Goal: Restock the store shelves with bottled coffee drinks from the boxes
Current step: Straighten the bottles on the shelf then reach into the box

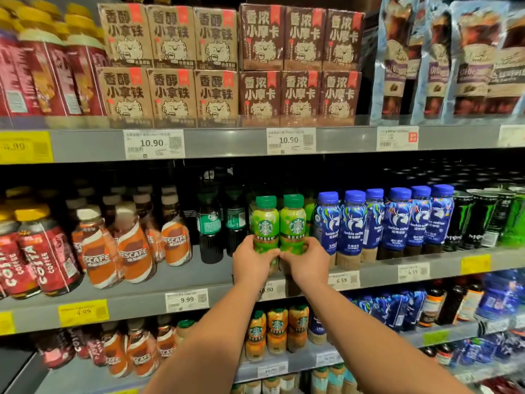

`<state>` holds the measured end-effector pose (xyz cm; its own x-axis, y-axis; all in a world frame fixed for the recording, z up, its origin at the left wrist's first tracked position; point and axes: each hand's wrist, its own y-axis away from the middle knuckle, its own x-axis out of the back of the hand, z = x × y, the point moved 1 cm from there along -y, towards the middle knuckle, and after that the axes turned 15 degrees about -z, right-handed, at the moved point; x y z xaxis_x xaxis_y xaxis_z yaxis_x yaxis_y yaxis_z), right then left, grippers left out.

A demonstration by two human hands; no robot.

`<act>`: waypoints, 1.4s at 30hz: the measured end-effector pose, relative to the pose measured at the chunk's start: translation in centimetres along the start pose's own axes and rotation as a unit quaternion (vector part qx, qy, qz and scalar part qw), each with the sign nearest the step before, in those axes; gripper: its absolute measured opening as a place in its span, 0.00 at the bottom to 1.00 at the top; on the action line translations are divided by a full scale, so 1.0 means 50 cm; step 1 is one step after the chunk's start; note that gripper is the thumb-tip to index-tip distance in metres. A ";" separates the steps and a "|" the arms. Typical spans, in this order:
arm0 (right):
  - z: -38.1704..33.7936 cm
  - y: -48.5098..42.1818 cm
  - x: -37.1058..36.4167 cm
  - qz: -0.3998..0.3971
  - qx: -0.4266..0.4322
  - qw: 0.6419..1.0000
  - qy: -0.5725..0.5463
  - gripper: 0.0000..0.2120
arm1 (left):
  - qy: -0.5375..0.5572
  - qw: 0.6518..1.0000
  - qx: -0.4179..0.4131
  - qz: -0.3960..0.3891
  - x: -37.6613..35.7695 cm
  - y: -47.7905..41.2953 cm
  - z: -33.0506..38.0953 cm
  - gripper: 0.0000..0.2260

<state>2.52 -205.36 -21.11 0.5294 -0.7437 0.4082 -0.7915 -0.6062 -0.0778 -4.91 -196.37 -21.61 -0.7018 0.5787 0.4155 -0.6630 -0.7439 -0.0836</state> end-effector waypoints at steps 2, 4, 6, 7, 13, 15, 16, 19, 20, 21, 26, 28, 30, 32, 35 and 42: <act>0.003 0.004 -0.001 0.014 0.012 1.000 0.010 0.18 | -0.029 0.999 -0.002 -0.016 0.005 -0.002 -0.003 0.17; 0.008 0.007 -0.007 0.026 0.018 0.999 0.027 0.13 | -0.042 0.999 -0.002 -0.035 0.007 -0.002 -0.008 0.18; 0.013 0.010 -0.016 0.036 0.010 0.999 0.035 0.11 | -0.042 0.998 -0.002 -0.043 0.007 -0.005 -0.017 0.19; 0.016 0.012 -0.020 0.044 0.005 0.999 0.032 0.12 | -0.035 0.998 -0.004 -0.044 0.007 -0.005 -0.019 0.18; 0.016 0.015 -0.010 0.089 -0.034 0.995 0.041 0.14 | 0.030 0.999 -0.024 -0.033 -0.006 -0.004 -0.021 0.14; 0.018 0.006 -0.007 0.097 -0.040 0.993 0.055 0.13 | 0.024 0.999 -0.034 -0.030 -0.015 -0.005 -0.022 0.14; 0.018 0.004 -0.008 0.099 -0.042 0.992 0.066 0.14 | 0.017 0.999 -0.037 -0.030 -0.018 -0.006 -0.024 0.14; 0.027 0.006 -0.010 0.098 -0.044 0.991 0.073 0.22 | -0.010 0.998 -0.043 -0.046 -0.015 0.002 -0.023 0.19; 0.030 0.009 -0.009 0.095 -0.043 0.992 0.067 0.24 | -0.025 0.997 -0.041 -0.058 -0.012 0.008 -0.021 0.22; 0.032 0.014 -0.007 0.091 -0.042 0.993 0.065 0.23 | -0.044 0.996 -0.041 -0.070 -0.007 0.015 -0.018 0.23; 0.008 0.042 0.005 0.017 -0.049 0.986 0.159 0.07 | -0.223 0.966 -0.068 -0.112 0.056 0.057 -0.012 0.14; -0.007 0.061 -0.003 -0.014 -0.025 0.966 0.256 0.06 | -0.266 0.954 -0.070 -0.124 0.094 0.076 -0.022 0.11; -0.017 0.085 -0.029 -0.071 -0.013 0.929 0.364 0.10 | -0.301 0.942 -0.066 -0.132 0.126 0.094 -0.041 0.09; -0.018 0.113 -0.062 -0.134 -0.017 0.887 0.441 0.11 | -0.331 0.931 -0.059 -0.140 0.150 0.111 -0.066 0.07; -0.014 0.156 -0.112 -0.189 -0.028 0.851 0.488 0.13 | -0.369 0.915 -0.062 -0.153 0.174 0.142 -0.103 0.07; -0.028 0.253 -0.175 -0.246 -0.005 0.824 0.510 0.13 | -0.422 0.887 0.000 -0.187 0.208 0.244 -0.147 0.10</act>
<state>-12.55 -206.14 -24.40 0.2582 0.2193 0.9409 -0.5622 -0.7579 0.3309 -22.22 -196.97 -24.99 0.0120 0.3277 0.9447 -0.8084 -0.5528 0.2020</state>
